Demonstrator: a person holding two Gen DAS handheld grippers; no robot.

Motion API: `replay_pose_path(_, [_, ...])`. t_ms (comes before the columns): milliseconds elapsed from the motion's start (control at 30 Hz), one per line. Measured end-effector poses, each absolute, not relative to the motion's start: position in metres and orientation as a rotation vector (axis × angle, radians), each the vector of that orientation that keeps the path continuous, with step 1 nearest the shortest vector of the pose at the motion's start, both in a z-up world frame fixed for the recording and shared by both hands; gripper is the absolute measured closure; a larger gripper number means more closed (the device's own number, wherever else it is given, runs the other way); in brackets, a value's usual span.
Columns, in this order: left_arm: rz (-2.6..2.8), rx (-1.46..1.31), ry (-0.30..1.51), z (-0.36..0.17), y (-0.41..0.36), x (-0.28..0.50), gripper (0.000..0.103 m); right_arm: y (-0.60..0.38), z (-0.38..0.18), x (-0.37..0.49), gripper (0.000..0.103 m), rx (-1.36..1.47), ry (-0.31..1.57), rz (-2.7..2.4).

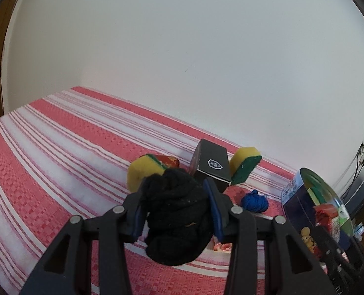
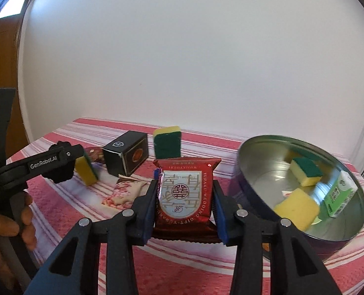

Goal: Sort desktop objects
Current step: 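Grasp the black fuzzy ball with the left gripper while the right grasps the red snack packet, then carry the fuzzy ball and red packet over the tin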

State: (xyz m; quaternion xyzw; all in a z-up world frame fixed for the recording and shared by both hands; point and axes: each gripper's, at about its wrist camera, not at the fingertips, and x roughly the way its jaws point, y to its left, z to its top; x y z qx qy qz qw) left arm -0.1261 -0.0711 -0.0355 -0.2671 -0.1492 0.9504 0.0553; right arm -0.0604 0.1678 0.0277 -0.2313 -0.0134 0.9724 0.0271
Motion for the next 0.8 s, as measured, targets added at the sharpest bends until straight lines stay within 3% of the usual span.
replay_pose_path(333, [2.926, -0.744, -0.341, -0.028, -0.047, -0.115, 0.061, 0.187, 0.032, -0.042, 0.059, -0.627, -0.076, 2.911])
replay_pose_path(800, [2.829, -0.69, -0.22, -0.019, 0.023, -0.1, 0.061, 0.242, 0.035, -0.022, 0.059, -0.595, 0.022, 2.815])
